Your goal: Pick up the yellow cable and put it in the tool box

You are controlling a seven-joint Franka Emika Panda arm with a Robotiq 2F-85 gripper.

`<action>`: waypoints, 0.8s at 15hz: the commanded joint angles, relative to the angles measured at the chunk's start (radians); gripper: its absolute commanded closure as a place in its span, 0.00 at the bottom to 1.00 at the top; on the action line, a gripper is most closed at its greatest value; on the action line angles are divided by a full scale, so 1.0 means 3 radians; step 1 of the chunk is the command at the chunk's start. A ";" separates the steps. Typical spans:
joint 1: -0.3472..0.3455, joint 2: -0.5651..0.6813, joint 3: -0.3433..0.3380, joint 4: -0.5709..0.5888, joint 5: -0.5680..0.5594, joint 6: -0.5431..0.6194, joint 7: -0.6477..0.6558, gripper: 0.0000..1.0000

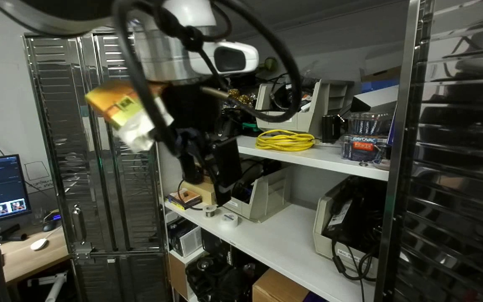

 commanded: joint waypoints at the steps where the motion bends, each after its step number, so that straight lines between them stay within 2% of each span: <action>1: -0.0061 0.0820 0.0117 0.0827 0.0068 -0.0086 0.0316 0.00; 5: -0.0061 0.1357 0.0164 0.1581 0.0158 -0.0109 0.0748 0.00; 8: -0.0069 0.1622 0.0173 0.1992 0.0200 -0.0019 0.1202 0.00; 12: -0.0053 0.1972 0.0162 0.2488 0.0089 -0.0081 0.1671 0.00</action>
